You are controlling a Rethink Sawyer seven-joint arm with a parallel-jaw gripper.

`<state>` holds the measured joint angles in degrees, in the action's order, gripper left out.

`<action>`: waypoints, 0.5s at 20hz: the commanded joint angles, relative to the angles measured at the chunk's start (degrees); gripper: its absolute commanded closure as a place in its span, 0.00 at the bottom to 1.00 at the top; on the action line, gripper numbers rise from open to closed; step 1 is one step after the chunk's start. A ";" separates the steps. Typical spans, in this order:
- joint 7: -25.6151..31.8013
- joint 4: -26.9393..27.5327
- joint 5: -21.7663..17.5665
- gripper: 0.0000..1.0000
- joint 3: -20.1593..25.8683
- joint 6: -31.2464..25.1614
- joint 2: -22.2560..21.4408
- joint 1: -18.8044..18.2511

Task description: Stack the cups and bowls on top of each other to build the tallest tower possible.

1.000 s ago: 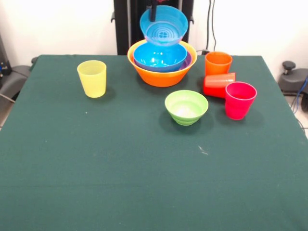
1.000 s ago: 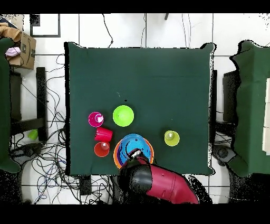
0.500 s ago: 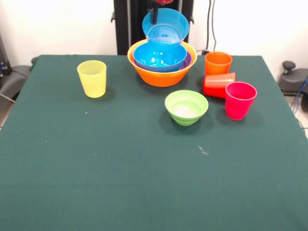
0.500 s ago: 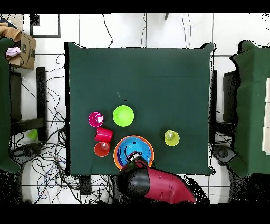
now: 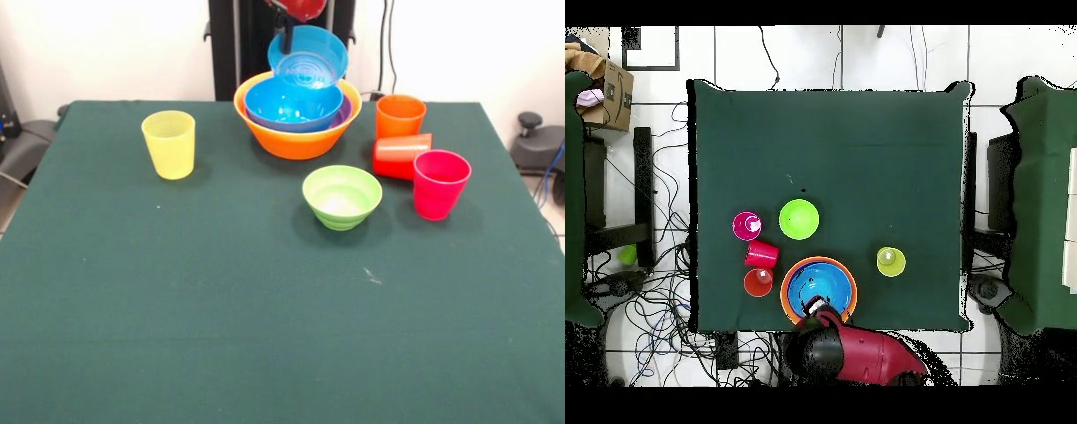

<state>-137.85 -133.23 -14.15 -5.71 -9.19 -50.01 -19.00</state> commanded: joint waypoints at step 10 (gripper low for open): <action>-3.27 -3.42 -6.12 1.00 -0.49 7.43 8.02 0.55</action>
<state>-137.85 -135.10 -17.08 -7.48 -4.88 -45.09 -18.82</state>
